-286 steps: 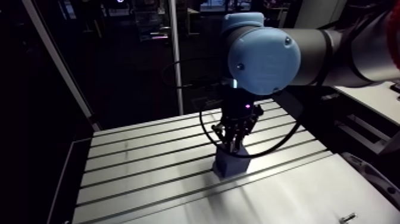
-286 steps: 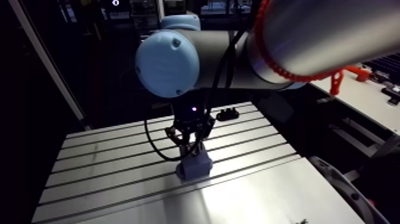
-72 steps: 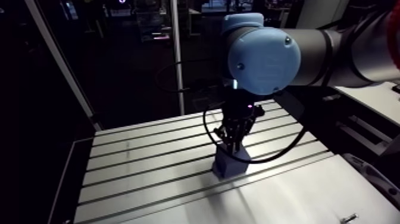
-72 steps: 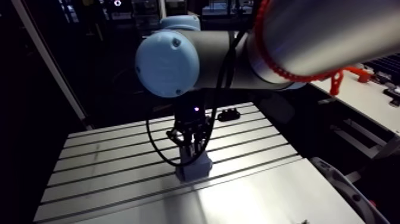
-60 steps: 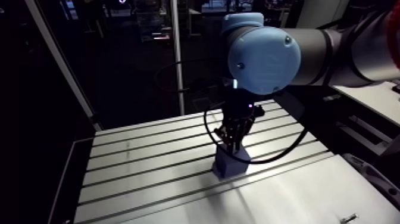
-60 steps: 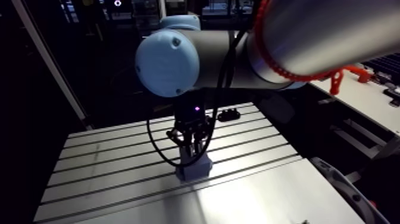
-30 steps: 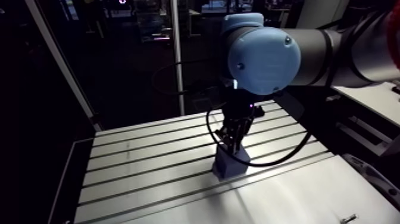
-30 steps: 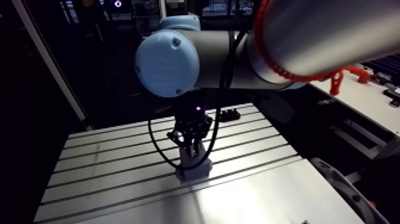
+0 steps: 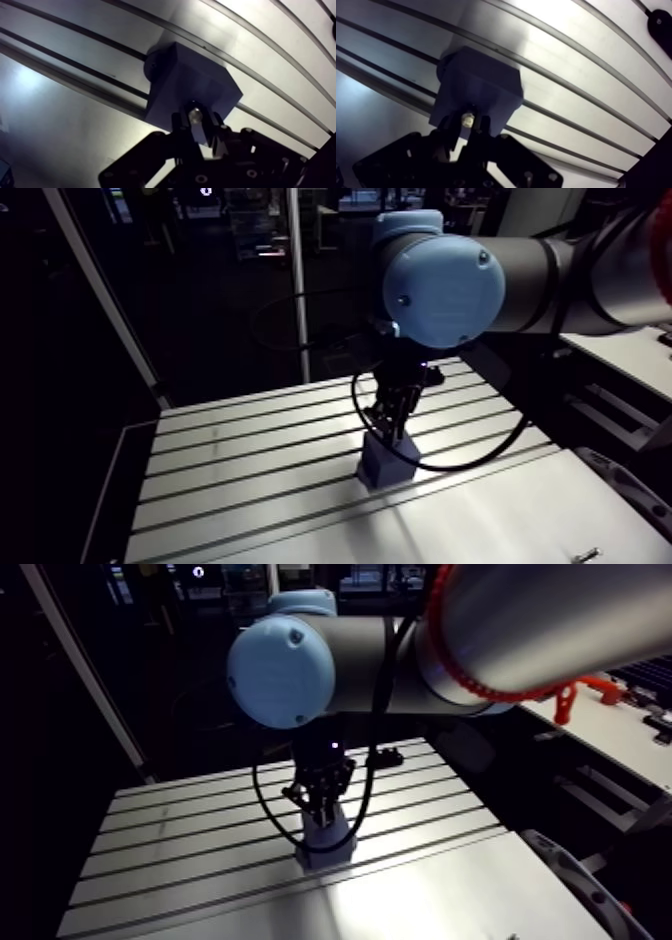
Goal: Pick up the M10 bolt and insert it into the hex recess until seated.
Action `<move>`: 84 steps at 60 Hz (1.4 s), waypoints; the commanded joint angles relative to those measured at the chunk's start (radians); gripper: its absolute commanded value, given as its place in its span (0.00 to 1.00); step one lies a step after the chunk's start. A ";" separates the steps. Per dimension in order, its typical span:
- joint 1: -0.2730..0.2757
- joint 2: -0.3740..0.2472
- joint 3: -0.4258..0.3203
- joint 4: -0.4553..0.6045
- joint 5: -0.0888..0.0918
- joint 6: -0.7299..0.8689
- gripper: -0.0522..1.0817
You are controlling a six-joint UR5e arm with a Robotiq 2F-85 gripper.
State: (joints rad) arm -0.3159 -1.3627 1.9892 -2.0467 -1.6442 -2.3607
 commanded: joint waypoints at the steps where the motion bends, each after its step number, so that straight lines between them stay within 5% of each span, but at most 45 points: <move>1: 0.001 0.001 0.003 -0.003 -0.001 -0.044 0.67; 31: 0.000 -0.001 0.003 -0.005 -0.003 -0.101 0.61; 35: 0.000 -0.002 0.004 -0.004 -0.002 -0.101 0.47; 36: 0.000 -0.002 0.004 -0.004 -0.005 -0.098 0.27; 37: 0.000 -0.002 0.004 -0.004 -0.005 -0.098 0.27; 38: 0.000 -0.002 0.004 -0.004 -0.007 -0.099 0.15; 40: 0.000 -0.004 0.006 -0.004 -0.006 -0.099 0.13; 58: -0.008 -0.017 -0.012 0.001 0.001 -0.079 0.06; 84: -0.002 -0.062 -0.078 0.129 0.002 0.425 0.05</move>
State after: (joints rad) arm -0.3222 -1.4133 1.9454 -1.9964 -1.6425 -2.1508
